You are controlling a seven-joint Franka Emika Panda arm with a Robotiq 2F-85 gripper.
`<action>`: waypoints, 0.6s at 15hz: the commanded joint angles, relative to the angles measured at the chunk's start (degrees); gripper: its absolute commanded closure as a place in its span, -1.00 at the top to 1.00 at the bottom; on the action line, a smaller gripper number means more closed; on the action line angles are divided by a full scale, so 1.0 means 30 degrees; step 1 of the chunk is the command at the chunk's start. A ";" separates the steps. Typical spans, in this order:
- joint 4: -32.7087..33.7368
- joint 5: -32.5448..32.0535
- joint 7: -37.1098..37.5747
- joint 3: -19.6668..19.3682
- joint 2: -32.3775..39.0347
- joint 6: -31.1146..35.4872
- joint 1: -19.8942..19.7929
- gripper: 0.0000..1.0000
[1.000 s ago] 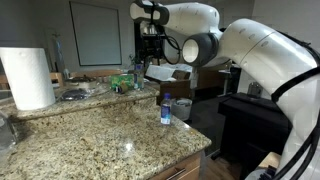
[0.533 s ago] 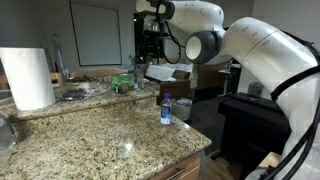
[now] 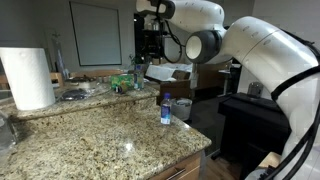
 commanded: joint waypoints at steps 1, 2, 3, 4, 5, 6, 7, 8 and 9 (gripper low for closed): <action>-0.0542 0.0035 -0.0058 -0.0062 -0.0320 0.0209 0.0007 1.00; -0.0542 0.0035 -0.0058 -0.0062 -0.0320 0.0209 0.0009 1.00; -0.0542 0.0034 -0.0058 -0.0062 -0.0320 0.0209 0.0010 1.00; -0.0477 -0.0137 -0.0020 -0.0167 -0.0316 0.0400 0.0201 1.00; -0.0406 -0.0367 -0.0111 -0.0344 -0.0441 0.0461 0.0234 1.00; -0.0358 -0.0523 0.0030 -0.0501 -0.0555 0.0529 0.0160 1.00; -0.0240 -0.0848 0.0126 -0.0846 -0.0722 0.0701 0.0040 1.00; -0.0105 -0.1105 0.0354 -0.1143 -0.0813 0.1014 -0.0122 1.00; 0.0024 -0.1366 0.0683 -0.1475 -0.0938 0.1431 -0.0403 1.00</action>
